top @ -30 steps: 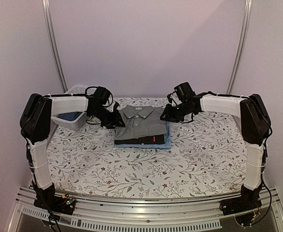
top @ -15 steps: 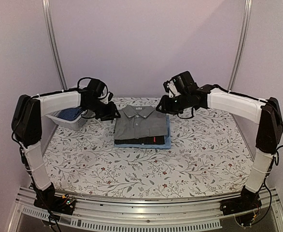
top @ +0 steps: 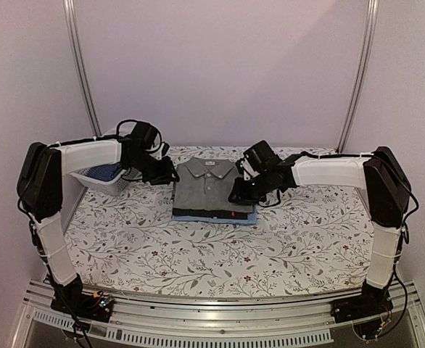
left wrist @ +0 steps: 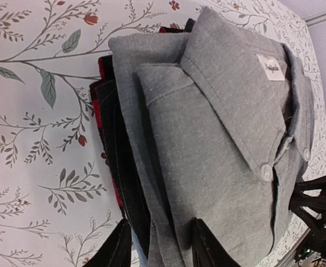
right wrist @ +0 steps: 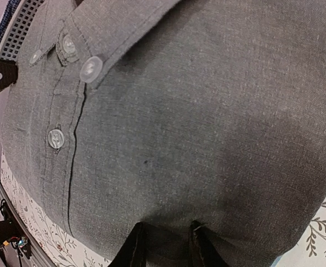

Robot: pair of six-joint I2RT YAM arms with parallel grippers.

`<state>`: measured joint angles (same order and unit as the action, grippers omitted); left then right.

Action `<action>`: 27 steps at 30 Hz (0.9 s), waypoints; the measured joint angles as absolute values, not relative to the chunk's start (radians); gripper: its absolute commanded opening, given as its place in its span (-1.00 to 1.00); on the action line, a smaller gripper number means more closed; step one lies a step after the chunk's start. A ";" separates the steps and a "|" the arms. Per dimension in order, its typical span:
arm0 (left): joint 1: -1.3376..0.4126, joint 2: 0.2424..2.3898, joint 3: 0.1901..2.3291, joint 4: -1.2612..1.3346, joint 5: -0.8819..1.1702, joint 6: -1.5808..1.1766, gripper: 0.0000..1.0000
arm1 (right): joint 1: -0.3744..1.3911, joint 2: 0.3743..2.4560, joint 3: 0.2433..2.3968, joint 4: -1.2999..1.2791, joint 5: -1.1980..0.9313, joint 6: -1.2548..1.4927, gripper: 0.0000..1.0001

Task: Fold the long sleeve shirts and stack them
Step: Adjust the square-folded shirt at the center of the board.

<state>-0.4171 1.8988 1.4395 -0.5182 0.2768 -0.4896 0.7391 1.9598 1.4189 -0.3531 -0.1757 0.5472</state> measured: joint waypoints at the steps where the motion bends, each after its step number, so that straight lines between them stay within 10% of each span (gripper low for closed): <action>1: -0.417 1.898 1.439 -0.518 0.274 -0.489 -0.23 | 0.739 1.959 1.415 -0.348 -0.176 0.552 -0.41; 12: -0.416 1.740 1.343 -0.514 0.228 -0.485 0.36 | 0.810 1.845 1.387 -0.335 -0.116 0.564 0.55; 27: -0.414 1.375 1.093 -0.492 0.115 -0.550 0.63 | 1.017 2.043 1.727 -0.346 -0.129 0.521 0.98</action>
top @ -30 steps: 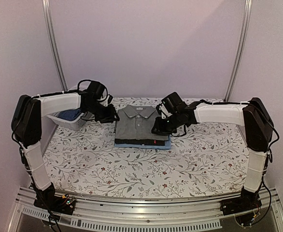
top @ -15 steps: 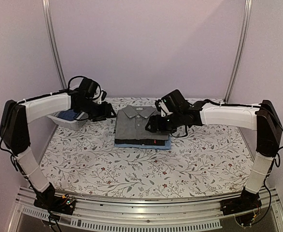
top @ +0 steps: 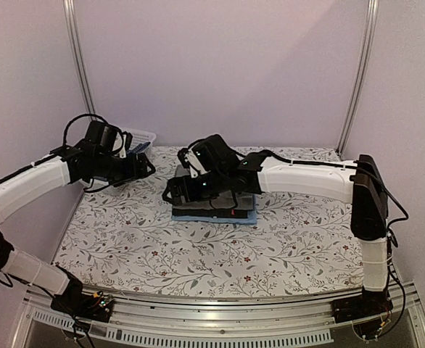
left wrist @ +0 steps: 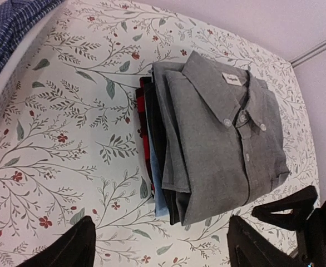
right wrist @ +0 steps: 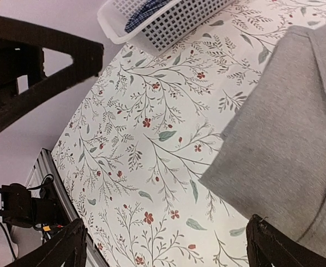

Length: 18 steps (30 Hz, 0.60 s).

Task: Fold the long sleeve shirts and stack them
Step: Adjust the square-folded shirt at the center of the board, then move the square-folded shirt to the corner of the board.

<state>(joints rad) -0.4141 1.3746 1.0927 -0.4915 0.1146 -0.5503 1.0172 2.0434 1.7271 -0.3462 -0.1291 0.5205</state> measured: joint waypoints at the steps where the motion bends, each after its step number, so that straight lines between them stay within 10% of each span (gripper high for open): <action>1: -0.414 1.338 1.085 -0.493 0.096 -0.558 0.64 | 1.028 2.088 1.784 -0.342 -0.139 0.509 0.98; 18: -0.412 1.095 1.055 -0.492 0.014 -0.605 0.68 | 1.058 2.611 2.265 -0.205 -0.189 0.402 0.98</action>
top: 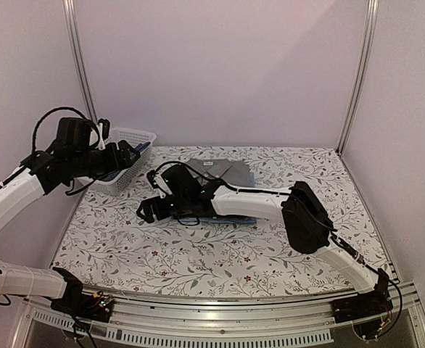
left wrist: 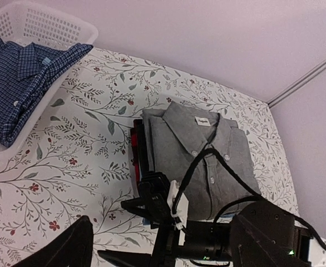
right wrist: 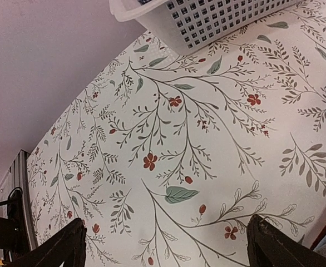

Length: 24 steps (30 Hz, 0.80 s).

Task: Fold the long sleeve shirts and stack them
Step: Move the square-folded shirt to the corner of the board.

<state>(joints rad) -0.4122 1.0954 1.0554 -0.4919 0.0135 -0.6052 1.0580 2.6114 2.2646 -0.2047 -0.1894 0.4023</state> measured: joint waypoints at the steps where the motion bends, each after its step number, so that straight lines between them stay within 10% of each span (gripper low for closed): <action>1: -0.412 1.097 1.053 -0.492 0.015 -0.607 0.68 | 1.057 2.624 2.271 -0.197 -0.187 0.403 0.98; 24: -0.423 1.139 1.051 -0.485 0.067 -0.633 0.68 | 0.904 2.621 2.133 -0.091 -0.210 0.666 0.98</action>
